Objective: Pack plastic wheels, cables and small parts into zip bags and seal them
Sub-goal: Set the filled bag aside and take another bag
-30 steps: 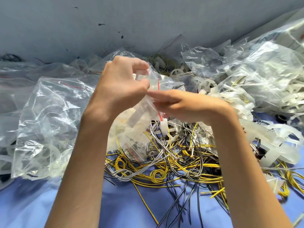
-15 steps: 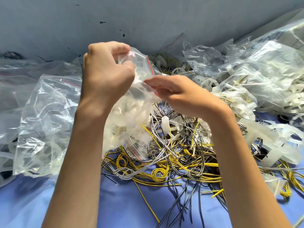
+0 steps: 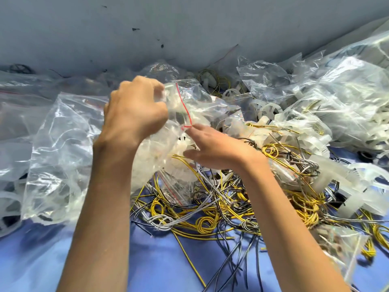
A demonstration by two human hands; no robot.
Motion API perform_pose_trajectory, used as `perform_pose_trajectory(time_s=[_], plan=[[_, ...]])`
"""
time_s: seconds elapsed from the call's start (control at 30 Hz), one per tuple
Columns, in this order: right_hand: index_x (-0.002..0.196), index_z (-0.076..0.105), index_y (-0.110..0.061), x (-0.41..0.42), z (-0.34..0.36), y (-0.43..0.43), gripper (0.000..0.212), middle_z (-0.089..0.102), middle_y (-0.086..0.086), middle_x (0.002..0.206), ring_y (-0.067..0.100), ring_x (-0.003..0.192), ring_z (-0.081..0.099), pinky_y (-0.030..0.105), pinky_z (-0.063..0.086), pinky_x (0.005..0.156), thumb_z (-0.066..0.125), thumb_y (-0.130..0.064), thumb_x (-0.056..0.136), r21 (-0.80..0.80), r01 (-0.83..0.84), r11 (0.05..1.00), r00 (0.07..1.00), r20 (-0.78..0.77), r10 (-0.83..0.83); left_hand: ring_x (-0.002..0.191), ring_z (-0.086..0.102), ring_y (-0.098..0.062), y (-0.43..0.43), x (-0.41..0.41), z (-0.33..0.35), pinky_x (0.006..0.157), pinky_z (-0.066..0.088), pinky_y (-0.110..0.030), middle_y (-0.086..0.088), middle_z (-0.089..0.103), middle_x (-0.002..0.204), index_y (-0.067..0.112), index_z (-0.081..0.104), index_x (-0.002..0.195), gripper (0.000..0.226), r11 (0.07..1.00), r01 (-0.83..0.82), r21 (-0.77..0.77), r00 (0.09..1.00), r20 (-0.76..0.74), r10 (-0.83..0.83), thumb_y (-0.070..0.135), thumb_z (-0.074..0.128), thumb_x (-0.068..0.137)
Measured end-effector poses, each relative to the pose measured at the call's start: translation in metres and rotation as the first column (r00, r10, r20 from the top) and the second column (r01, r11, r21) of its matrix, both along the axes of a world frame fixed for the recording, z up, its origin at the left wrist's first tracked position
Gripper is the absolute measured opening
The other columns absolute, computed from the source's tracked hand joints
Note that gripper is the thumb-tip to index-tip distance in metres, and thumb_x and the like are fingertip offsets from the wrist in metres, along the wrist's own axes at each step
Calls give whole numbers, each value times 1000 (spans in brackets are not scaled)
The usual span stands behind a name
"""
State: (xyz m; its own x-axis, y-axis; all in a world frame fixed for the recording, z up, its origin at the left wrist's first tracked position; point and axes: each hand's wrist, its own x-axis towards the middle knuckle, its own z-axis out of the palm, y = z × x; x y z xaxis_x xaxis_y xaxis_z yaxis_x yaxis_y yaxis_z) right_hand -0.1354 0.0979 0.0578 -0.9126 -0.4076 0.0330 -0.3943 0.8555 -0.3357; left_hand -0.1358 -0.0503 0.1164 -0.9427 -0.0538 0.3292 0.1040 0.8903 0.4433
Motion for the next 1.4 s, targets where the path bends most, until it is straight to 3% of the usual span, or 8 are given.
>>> perform_pose_trajectory(time_s=[0.27,0.5,0.6,0.8,0.93,1.0,1.17,1.4], plan=[[121,49,-15,-10,-11,9,39,53,6,115,25,117,40,41,42,90,56,-39,92,65,122,990,993,-8,-122,112,57,-23,-13,-8,-6,101,44,-35,8,66,119,40,65,114,50,994,108,24,992,63,-109,11,50,75],[82,55,-16,-5,6,24,19,59,4,86,23,80,56,33,45,66,59,-32,91,-161,200,966,960,-164,-226,56,51,-1,-18,-8,-8,51,36,-15,22,52,62,32,68,107,47,983,182,-15,982,46,-181,2,56,72],[96,64,-16,-1,21,38,13,54,6,95,20,87,54,29,42,74,57,-26,94,-349,231,908,888,-306,-343,53,47,-4,-21,-8,-8,50,37,-20,15,50,52,21,66,108,41,971,236,-45,970,67,-232,1,62,72],[101,61,-20,9,46,52,12,64,11,96,32,92,63,48,54,79,53,-27,96,-729,173,663,874,-197,-444,46,44,4,-14,-4,-6,45,30,-13,7,42,48,18,61,119,46,923,378,-73,923,104,-370,0,58,76],[91,54,-18,19,56,44,14,70,1,86,23,80,72,38,60,66,44,-19,100,-963,147,225,979,110,-171,40,36,-8,-7,-2,-7,42,26,-18,5,44,41,18,59,123,51,880,469,68,877,81,-474,1,65,76],[90,52,-15,21,59,39,16,71,6,87,28,81,72,41,60,69,41,-16,101,-977,151,149,988,145,-45,41,30,-9,-6,-2,-6,42,25,-20,10,40,41,24,61,118,50,844,521,130,843,76,-532,2,67,74],[85,49,-13,19,53,27,20,65,27,105,36,84,69,47,59,74,39,-16,101,-882,273,384,956,294,-3,46,39,1,-6,8,-1,46,31,-7,17,55,56,26,68,103,45,705,650,285,738,-13,-675,1,61,66],[101,60,-2,18,45,30,23,69,20,100,29,79,72,46,60,69,44,-18,100,-710,303,636,942,323,-88,83,59,17,2,5,-2,74,44,-4,18,65,109,17,59,127,65,751,569,336,816,-112,-568,15,56,62]])
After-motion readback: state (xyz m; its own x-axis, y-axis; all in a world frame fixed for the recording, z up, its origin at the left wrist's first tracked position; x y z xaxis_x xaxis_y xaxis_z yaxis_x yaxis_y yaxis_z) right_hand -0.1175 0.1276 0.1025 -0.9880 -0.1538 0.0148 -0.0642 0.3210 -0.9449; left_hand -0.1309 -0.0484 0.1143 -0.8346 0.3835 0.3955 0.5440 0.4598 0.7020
